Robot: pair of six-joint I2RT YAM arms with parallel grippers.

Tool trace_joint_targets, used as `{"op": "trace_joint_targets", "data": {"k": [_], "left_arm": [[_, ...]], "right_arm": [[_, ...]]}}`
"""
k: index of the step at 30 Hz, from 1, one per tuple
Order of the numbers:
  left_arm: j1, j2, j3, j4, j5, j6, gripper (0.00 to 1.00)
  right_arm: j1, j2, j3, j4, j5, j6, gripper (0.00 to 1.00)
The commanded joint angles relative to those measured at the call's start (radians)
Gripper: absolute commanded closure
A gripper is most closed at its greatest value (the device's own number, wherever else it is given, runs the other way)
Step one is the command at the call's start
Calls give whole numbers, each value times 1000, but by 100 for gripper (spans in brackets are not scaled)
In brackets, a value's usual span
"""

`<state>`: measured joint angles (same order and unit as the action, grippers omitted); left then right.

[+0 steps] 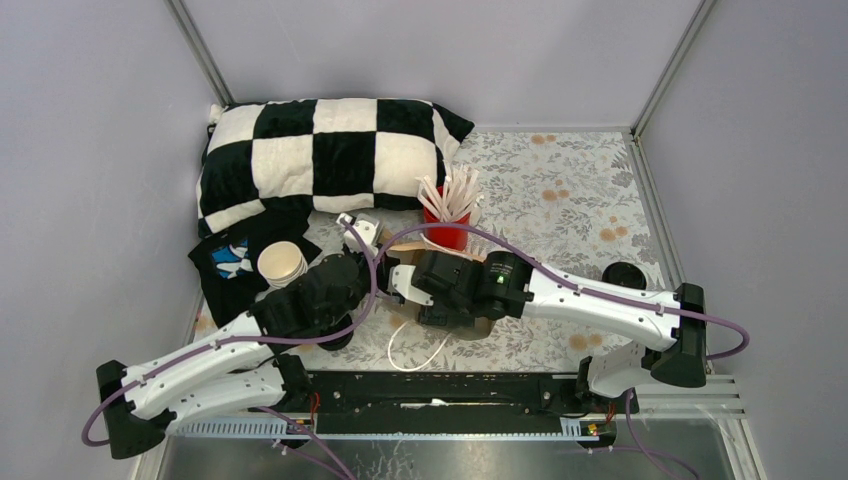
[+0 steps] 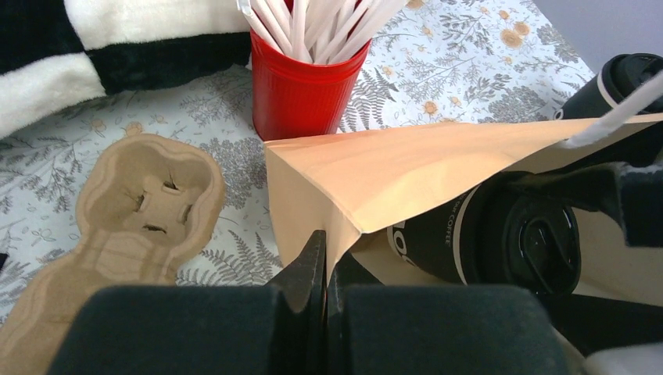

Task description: Pack the takeout coffee

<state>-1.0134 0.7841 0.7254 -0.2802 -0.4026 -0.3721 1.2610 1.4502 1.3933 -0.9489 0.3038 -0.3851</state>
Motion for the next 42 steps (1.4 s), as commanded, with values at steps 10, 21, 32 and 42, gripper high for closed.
{"op": "trace_joint_targets", "data": {"k": [10,21,32,42], "left_arm": [[1,80,12,81,-26,98,100],[0,35,15,24,-18,80,100],[1,34,42,15,26,96,100],[1,47,85,-27,110,108,100]], "right_arm": [[-17,-74,45,-75,122,-16,69],[-32,-102,-50,-81,171,-71,70],[-68,-94,-149,31,219,-78,71],[-145,-117,-204,132,112,-105,71]]}}
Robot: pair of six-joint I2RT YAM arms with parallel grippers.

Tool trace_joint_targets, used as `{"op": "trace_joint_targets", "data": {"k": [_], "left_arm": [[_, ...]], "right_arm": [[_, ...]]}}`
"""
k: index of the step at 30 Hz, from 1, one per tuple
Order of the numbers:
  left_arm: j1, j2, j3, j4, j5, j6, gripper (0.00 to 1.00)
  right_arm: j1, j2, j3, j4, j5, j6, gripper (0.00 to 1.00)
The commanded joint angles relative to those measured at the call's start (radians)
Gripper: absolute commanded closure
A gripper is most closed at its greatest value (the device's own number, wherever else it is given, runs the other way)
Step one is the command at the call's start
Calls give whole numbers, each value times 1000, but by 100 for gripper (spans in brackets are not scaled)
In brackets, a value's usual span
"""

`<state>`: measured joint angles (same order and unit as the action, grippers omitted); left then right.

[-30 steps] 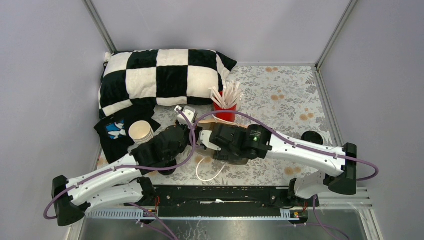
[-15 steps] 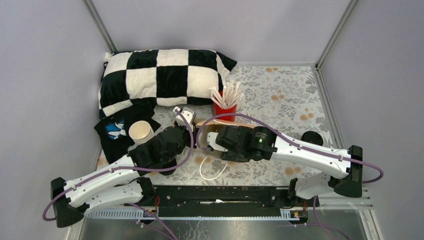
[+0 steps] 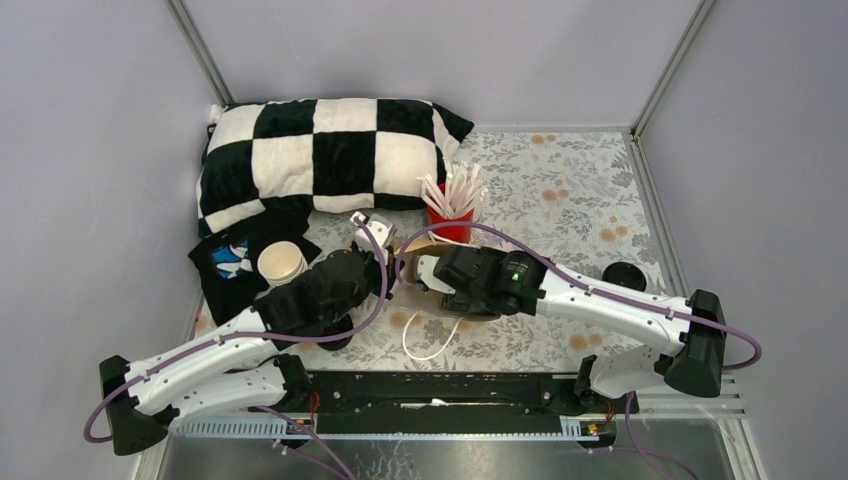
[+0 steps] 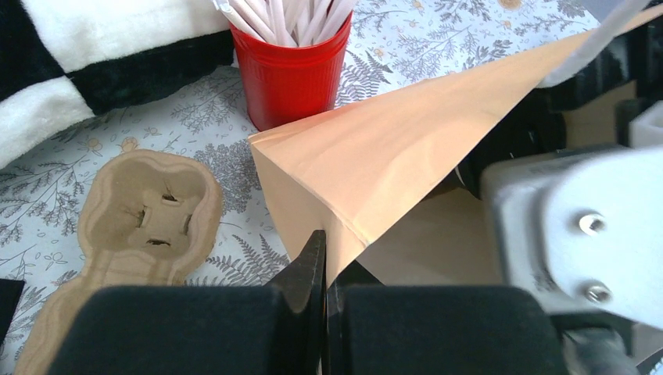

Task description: Pack the takeout coffee

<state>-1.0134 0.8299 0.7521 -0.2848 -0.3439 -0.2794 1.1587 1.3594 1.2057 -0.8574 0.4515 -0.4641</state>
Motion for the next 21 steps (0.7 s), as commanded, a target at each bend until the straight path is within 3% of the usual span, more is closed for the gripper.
{"op": "trace_joint_targets", "data": {"k": [1,8,21], "left_arm": [[0,2,62,-25,58,13,100],[1,4,70,-28,70,1,100],[0,9,65,-41,54,-9,100]], "right_arm": [[-54,-33,-20,53,-52,-33,71],[-90,-92,-82,167,-121,-67,72],[-114,-52,-142,242,-194,-63,73]]}}
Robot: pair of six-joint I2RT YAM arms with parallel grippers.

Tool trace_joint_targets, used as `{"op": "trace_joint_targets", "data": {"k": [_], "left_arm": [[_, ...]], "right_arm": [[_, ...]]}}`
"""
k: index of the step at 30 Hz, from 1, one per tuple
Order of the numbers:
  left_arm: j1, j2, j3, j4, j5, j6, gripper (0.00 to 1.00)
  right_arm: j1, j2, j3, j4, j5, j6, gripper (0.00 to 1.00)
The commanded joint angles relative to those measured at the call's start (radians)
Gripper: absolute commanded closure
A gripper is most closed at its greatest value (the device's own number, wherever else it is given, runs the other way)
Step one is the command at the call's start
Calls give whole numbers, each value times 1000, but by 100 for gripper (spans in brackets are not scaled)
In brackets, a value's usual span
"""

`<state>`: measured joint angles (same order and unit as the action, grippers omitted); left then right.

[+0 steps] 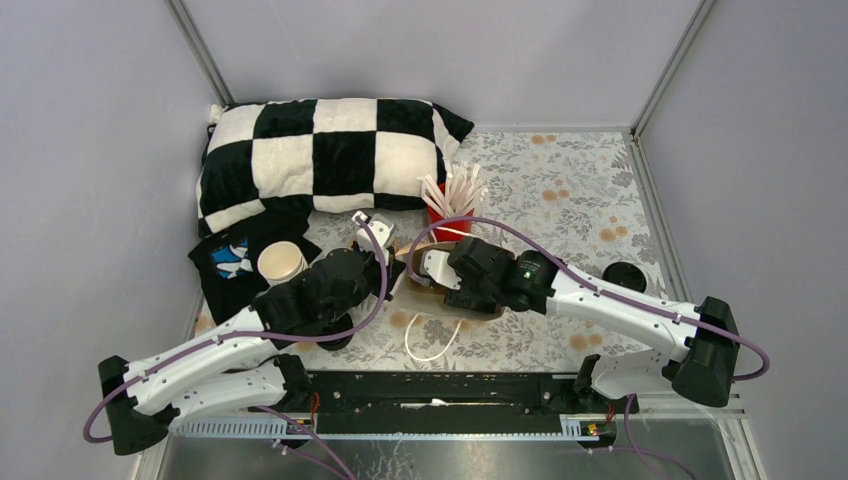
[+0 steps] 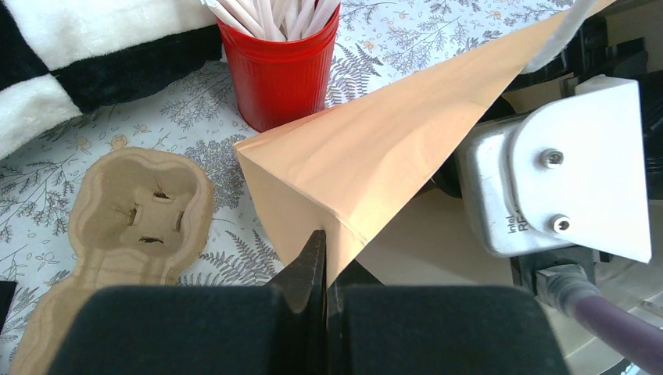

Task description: Pack the takeout coffee

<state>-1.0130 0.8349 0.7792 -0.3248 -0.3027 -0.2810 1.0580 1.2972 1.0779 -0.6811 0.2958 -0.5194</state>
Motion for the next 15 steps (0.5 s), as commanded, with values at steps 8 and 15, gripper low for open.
{"op": "trace_joint_targets", "data": {"k": [8,15], "left_arm": [[0,20,43,-1,25,-18,100],[0,29,64,-20,20,-16,100]], "right_arm": [[-62,6,-59,123,-75,-26,72],[-67,62,-2,37,-127,-135,73]]}}
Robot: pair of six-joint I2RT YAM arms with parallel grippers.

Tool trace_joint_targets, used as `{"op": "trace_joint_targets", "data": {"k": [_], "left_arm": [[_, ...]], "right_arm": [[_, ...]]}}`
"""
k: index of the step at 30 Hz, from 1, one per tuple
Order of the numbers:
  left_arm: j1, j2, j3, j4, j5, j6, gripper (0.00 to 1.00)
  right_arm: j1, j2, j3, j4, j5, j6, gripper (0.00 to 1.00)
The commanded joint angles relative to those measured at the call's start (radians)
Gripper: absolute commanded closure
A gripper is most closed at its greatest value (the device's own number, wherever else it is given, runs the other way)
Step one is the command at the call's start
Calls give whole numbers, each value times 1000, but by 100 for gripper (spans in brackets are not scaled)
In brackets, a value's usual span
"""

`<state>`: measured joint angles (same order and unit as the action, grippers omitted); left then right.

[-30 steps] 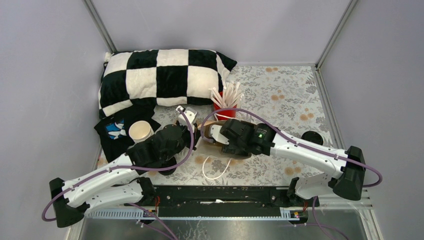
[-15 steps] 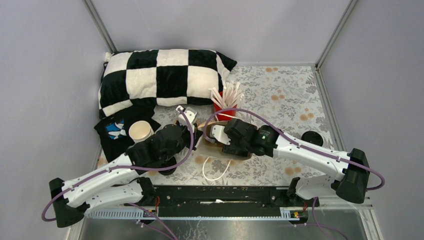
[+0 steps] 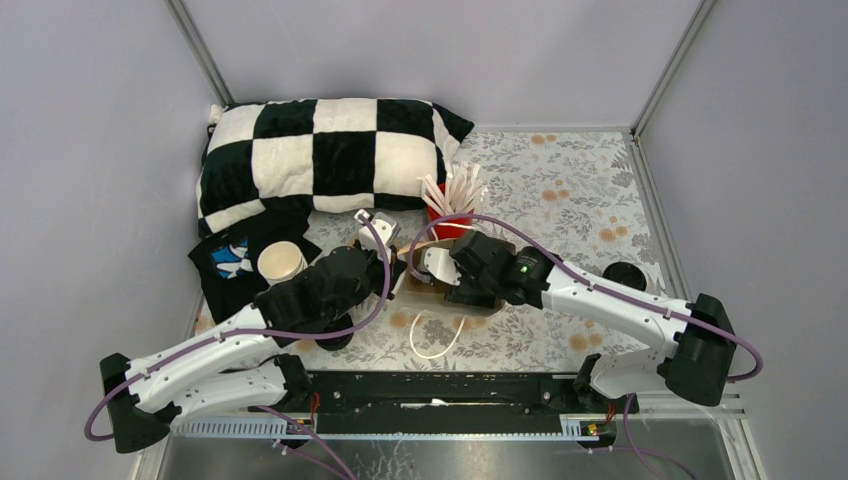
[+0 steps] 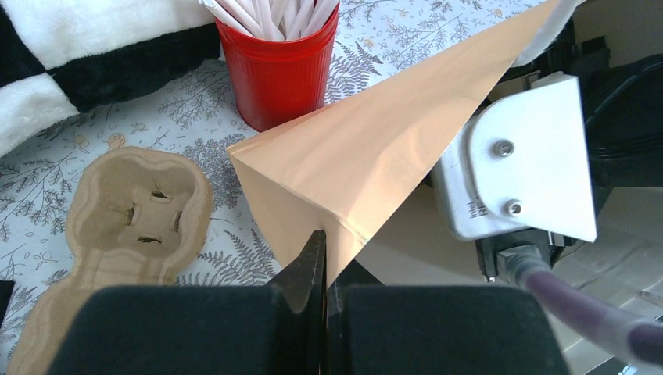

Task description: Pack the takeout coffee

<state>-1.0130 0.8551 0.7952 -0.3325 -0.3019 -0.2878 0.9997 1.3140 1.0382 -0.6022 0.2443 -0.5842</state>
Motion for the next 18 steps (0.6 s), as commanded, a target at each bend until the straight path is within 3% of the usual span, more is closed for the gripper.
{"op": "trace_joint_targets", "data": {"k": [1,11,18], "left_arm": [[0,11,52,-13,16,-10,100],[-1,26,93,-58,-30,-19,100],[0,31,107,-90,-79,-34,100]], "right_arm": [[-10,52,42,-51,-80,-84,73],[-19,206,64,-95,-127,-111,73],[-38,255,2,-37,-169,-112,73]]}}
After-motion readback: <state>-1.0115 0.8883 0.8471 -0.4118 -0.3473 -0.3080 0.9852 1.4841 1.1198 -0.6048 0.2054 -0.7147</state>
